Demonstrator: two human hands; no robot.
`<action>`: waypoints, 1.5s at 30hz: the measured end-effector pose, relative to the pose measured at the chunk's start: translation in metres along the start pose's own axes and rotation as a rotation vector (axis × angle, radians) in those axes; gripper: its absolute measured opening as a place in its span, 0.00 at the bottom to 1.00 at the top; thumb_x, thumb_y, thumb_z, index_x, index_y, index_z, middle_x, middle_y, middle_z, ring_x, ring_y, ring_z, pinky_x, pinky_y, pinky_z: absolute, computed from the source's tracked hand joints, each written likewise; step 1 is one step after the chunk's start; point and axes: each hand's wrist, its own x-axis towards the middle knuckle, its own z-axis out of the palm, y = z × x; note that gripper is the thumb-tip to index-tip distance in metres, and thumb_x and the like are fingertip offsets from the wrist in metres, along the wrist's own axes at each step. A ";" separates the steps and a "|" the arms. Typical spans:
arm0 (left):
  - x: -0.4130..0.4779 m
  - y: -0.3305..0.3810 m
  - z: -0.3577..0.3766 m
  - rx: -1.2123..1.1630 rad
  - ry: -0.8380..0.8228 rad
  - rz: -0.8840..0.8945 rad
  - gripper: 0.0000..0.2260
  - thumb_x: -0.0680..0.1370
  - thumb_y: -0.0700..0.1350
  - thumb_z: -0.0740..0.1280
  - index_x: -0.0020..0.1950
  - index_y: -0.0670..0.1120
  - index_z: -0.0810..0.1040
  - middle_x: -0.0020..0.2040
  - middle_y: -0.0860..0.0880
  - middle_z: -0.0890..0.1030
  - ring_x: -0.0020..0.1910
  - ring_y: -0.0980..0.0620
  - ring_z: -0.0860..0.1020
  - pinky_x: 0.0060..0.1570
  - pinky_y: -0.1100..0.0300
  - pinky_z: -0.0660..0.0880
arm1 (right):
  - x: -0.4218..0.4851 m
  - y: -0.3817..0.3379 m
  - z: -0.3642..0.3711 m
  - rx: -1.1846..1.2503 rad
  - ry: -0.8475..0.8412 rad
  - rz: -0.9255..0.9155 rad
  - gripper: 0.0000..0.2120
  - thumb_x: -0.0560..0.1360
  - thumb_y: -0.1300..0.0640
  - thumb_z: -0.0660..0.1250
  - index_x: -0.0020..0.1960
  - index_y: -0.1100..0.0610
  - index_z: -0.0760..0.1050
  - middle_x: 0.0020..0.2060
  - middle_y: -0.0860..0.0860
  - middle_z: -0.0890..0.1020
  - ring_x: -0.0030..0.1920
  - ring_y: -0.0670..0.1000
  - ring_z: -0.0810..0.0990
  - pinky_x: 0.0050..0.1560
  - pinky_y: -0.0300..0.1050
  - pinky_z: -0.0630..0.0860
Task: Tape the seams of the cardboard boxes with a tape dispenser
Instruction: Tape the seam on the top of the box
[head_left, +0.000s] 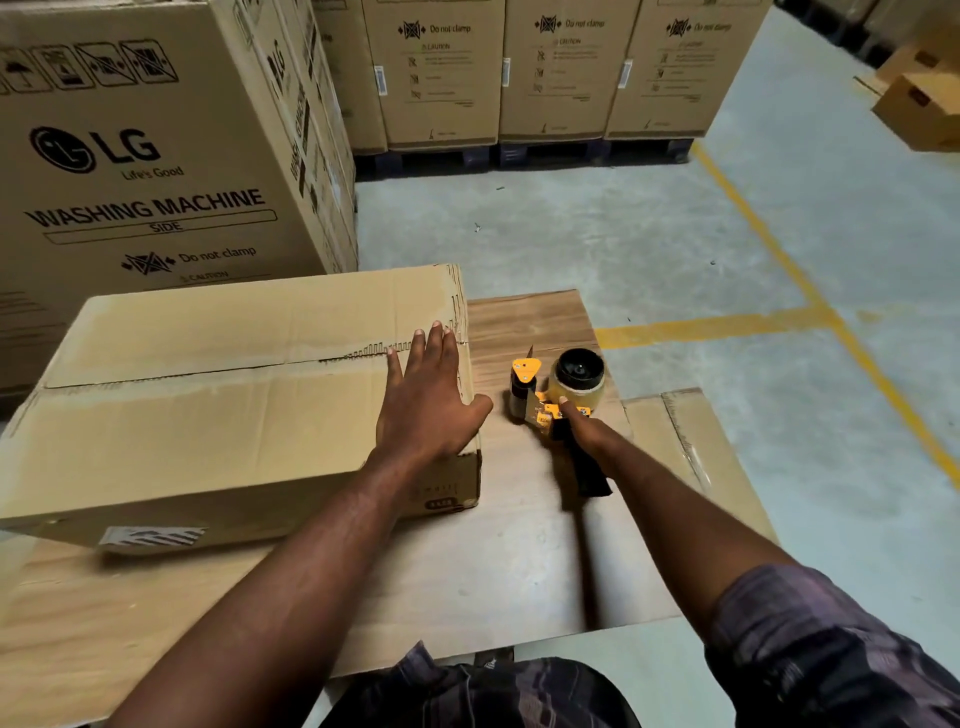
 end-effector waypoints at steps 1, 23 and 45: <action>0.000 0.000 0.000 0.000 0.002 0.000 0.42 0.74 0.64 0.54 0.83 0.46 0.46 0.83 0.49 0.44 0.81 0.50 0.42 0.78 0.43 0.40 | -0.003 -0.003 -0.001 -0.088 0.029 -0.007 0.38 0.82 0.32 0.51 0.71 0.62 0.74 0.67 0.63 0.77 0.65 0.62 0.77 0.64 0.51 0.72; -0.003 0.001 -0.005 -0.177 0.118 -0.006 0.24 0.85 0.48 0.51 0.81 0.46 0.57 0.82 0.48 0.55 0.81 0.51 0.50 0.79 0.48 0.44 | -0.092 -0.088 0.078 0.054 -0.247 -0.387 0.39 0.79 0.27 0.46 0.79 0.51 0.66 0.68 0.50 0.76 0.70 0.55 0.72 0.70 0.53 0.69; -0.010 -0.082 -0.025 0.021 -0.069 0.332 0.29 0.84 0.55 0.52 0.83 0.53 0.43 0.83 0.52 0.47 0.81 0.49 0.45 0.78 0.40 0.43 | -0.133 -0.126 0.141 -0.626 0.274 -0.843 0.33 0.85 0.38 0.44 0.83 0.56 0.51 0.83 0.52 0.51 0.82 0.49 0.48 0.81 0.53 0.45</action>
